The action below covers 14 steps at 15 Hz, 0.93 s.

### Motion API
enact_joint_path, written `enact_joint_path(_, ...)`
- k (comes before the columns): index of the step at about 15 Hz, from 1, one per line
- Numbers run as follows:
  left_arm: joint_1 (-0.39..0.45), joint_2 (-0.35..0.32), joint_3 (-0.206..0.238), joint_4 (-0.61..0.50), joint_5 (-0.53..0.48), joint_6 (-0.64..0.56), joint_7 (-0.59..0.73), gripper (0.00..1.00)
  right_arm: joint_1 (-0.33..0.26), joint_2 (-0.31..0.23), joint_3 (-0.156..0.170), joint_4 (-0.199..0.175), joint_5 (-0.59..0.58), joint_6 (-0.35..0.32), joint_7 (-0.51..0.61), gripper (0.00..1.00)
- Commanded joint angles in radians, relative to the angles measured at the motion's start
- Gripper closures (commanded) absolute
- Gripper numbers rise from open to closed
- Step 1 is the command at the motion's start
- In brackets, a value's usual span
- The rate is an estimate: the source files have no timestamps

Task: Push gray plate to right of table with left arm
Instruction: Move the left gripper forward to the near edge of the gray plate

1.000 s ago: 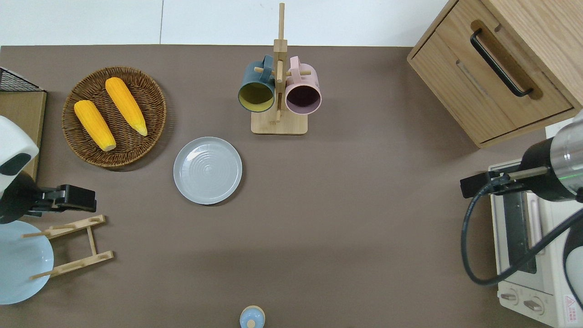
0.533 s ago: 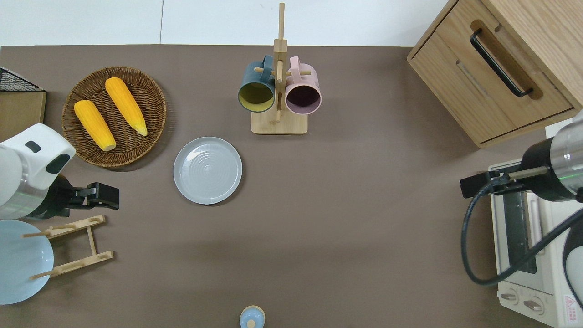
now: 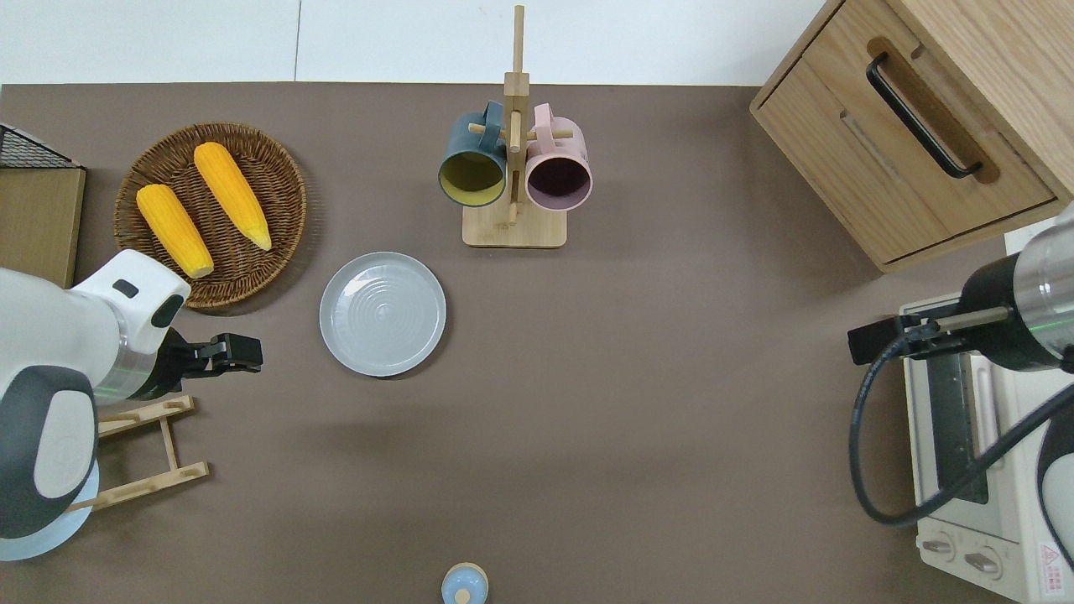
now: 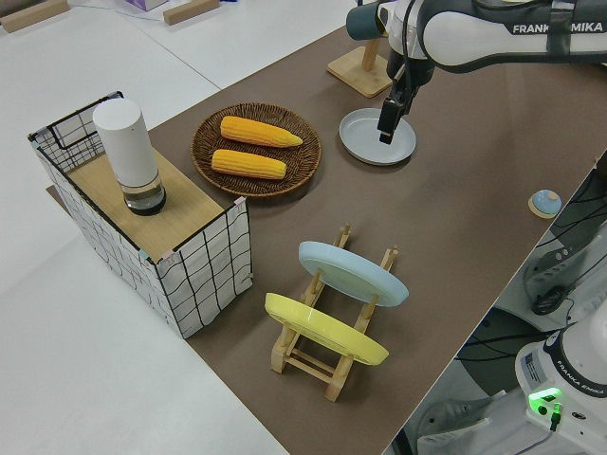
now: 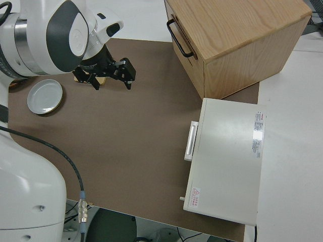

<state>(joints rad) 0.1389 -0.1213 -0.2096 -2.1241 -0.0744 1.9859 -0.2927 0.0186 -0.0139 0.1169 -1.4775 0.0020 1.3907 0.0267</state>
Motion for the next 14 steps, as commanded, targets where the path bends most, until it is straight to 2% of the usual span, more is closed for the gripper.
enact_joint_path(1,-0.061,-0.038,0.001,-0.118,-0.011,0.134,-0.192,0.01,-0.020,-0.003,0.013,0.008,0.010,-0.015,0.001,0.017)
enact_joint_path(7,-0.068,-0.014,0.001,-0.192,-0.010,0.252,-0.410,0.01,-0.020,-0.003,0.013,0.008,0.010,-0.015,0.002,0.017)
enact_joint_path(14,-0.068,0.023,0.002,-0.287,-0.010,0.445,-0.445,0.01,-0.020,-0.003,0.013,0.008,0.010,-0.015,0.001,0.017)
